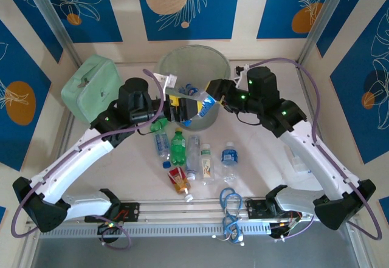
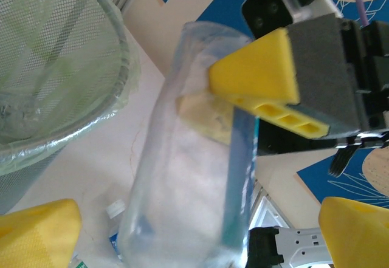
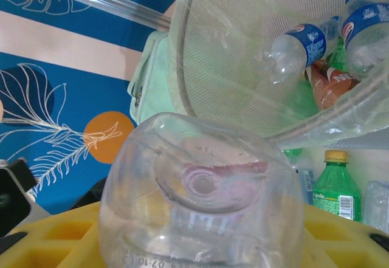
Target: Put the plastic bottles in the bin
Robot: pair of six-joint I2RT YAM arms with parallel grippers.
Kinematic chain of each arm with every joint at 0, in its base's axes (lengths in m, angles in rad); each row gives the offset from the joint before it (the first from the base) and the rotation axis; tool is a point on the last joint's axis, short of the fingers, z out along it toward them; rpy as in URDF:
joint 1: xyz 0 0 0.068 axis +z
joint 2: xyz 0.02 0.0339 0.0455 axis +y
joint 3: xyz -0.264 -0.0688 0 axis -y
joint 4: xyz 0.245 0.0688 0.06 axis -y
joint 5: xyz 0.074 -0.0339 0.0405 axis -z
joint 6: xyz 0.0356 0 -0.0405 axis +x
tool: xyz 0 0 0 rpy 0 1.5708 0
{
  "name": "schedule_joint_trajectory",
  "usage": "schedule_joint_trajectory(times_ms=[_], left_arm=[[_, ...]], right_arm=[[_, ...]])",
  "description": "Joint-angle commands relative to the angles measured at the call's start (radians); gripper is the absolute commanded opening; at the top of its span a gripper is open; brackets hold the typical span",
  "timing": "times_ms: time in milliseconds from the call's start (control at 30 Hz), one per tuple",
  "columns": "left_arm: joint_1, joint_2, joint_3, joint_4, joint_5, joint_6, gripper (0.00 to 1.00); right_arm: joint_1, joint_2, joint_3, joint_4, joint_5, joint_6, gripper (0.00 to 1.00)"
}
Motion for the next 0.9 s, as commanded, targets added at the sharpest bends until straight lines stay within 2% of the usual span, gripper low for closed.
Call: schedule_joint_trajectory(times_ms=[0,200,667,867], left_arm=[[-0.008,0.014,0.029,0.033,-0.003,0.026,0.98],[-0.015,0.032,0.052,-0.017,-0.013,0.056,0.92],[-0.073,0.06,0.137,-0.162,-0.111,0.209,0.73],[-0.081,0.053,0.135,-0.17,-0.145,0.227,0.65]], right_arm=[[0.019,0.009,0.046,0.027,0.019,-0.011,0.55],[0.035,0.037,0.068,0.032,0.012,-0.011,0.55],[0.046,0.064,0.096,0.036,0.006,-0.003,0.55],[0.046,0.071,0.103,0.03,0.002,-0.004,0.55]])
